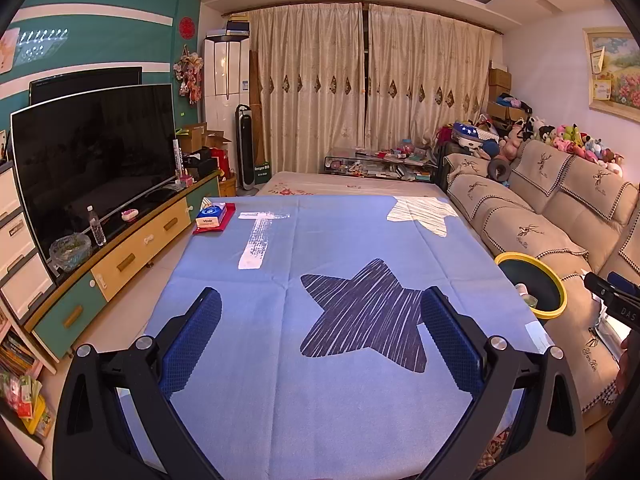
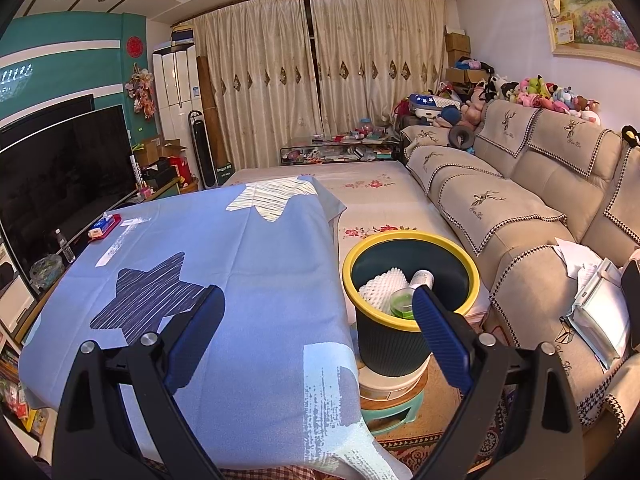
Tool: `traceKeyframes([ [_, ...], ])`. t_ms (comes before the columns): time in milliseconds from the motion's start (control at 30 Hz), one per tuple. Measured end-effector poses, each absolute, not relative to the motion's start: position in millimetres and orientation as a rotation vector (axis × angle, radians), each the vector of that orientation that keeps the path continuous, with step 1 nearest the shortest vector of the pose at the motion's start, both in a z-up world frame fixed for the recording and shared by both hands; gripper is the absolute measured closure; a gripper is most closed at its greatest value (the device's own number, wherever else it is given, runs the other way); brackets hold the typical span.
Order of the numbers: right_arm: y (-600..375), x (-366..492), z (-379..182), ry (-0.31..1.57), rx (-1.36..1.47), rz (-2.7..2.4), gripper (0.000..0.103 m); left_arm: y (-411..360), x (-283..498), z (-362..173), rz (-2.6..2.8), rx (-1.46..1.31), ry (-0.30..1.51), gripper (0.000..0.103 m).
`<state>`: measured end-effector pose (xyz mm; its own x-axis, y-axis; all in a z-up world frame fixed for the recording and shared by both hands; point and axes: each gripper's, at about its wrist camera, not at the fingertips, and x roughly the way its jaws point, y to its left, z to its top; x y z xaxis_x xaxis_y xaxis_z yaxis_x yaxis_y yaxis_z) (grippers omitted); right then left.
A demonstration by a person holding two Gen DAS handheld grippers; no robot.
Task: Collect trash
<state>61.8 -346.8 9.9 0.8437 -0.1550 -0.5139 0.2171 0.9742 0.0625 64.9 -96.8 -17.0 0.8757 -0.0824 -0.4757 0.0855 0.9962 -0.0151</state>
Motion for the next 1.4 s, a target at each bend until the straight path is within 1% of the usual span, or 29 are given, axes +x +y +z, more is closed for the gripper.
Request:
traceKeyframes([
  [700,-344.8,63.2,1.8,0.547,0.12,-0.191,0.013,-100.1,66.9,-18.7,-0.085,0.015,0.506,0.005],
  [933,-343.9,64.9,-0.8,0.558,0.119,-0.185,0.013,-100.1,75.1,-23.6,-0.092,-0.005,0.544,0.005],
  [1067,-346.1,69.0,-2.6,0.569,0.12,-0.184,0.013,-97.3,81.7,-24.4,-0.086,-0.006,0.526,0.005],
  [1200,-346.7,79.0,-5.8,0.592,0.116,-0.164,0.013,-92.1,99.3,-28.7,-0.06,0.01,0.553,0.005],
  [1267,-346.0,94.6,-7.5,0.613,0.124,-0.122,0.012,-86.5,121.1,-35.1,-0.039,0.028,0.576,0.005],
  [1400,-336.3,146.0,-12.7,0.66,0.129,-0.05,0.007,-72.8,178.6,-56.8,0.003,0.062,0.635,0.005],
])
